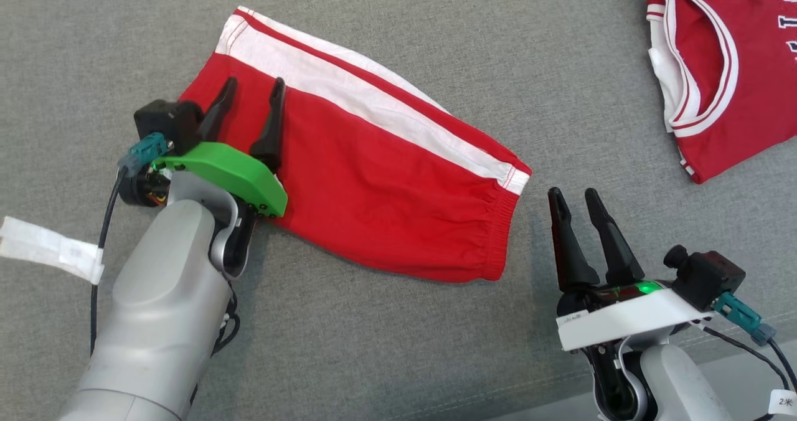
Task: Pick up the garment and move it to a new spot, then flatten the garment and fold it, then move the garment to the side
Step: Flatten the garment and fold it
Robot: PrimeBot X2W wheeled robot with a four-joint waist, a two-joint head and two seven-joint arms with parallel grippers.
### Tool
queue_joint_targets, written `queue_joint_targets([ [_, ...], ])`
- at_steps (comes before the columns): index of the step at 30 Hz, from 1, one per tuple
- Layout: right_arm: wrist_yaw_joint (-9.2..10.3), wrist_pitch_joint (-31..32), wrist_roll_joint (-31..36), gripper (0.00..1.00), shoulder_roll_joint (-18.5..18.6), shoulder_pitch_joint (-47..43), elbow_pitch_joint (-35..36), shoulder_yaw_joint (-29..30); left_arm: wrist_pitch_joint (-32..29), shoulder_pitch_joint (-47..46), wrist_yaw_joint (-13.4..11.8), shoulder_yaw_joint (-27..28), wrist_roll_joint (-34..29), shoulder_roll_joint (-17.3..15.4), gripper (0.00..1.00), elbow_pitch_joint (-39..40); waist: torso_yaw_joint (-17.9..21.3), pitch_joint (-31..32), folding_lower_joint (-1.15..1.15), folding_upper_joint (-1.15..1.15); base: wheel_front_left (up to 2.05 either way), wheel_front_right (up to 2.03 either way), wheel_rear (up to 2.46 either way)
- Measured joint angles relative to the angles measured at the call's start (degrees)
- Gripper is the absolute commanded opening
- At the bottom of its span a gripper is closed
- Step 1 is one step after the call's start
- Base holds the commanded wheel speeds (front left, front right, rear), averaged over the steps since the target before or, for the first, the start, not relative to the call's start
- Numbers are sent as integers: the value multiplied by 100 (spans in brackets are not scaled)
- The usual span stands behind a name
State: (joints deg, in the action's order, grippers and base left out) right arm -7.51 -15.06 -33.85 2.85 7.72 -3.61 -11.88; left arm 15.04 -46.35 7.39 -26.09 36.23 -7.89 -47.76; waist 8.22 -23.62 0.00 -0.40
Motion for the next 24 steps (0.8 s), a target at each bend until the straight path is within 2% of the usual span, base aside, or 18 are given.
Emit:
queue_joint_targets([
  [7,0,0,268,100,-1,-133,121,92,-64,303,-123,186,1,-338,100,3,39,272,0,0,0,0,0],
  [18,0,0,331,100,0,-224,169,89,-1139,309,-212,300,245,-927,100,-379,275,460,0,0,0,0,0],
  [24,0,0,307,100,0,-245,180,45,-1606,350,-163,290,417,-988,100,-383,339,503,0,0,0,0,0],
])
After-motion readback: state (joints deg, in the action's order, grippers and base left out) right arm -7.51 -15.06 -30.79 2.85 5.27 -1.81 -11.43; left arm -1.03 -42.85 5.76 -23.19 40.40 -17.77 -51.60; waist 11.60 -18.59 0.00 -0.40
